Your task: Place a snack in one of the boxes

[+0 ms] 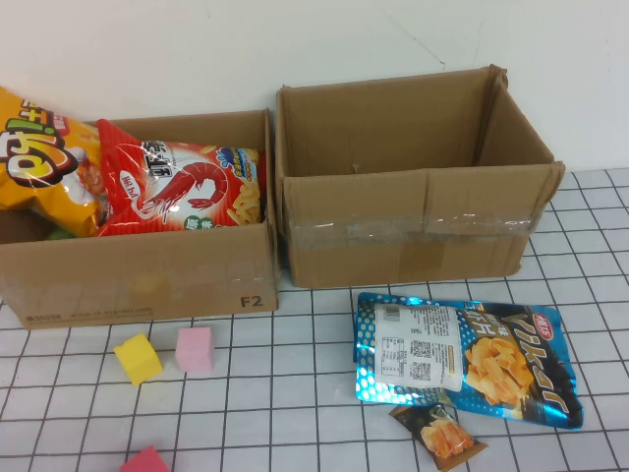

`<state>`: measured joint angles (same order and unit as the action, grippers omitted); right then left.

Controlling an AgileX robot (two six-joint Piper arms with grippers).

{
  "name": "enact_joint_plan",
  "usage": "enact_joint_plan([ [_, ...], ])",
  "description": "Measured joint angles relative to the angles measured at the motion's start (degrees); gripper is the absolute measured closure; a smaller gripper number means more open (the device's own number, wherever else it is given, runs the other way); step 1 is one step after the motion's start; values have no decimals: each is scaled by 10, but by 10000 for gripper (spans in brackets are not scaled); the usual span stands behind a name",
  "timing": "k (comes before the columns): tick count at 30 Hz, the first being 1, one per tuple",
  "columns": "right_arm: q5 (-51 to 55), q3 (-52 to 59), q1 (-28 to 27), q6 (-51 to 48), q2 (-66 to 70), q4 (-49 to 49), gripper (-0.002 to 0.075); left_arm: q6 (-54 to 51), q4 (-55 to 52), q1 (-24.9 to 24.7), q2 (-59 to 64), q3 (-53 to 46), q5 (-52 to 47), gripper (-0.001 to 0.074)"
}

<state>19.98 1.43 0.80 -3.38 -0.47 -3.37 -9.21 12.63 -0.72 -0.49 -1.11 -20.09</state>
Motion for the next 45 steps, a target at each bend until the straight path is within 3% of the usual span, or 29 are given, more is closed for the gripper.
enact_joint_plan([
  [39,0,0,0,0,0,-2,727,0,0,0,0,0,1,738],
  [45,-29,2,0,0,0,-3,727,0,2,0,0,-5,61,738],
])
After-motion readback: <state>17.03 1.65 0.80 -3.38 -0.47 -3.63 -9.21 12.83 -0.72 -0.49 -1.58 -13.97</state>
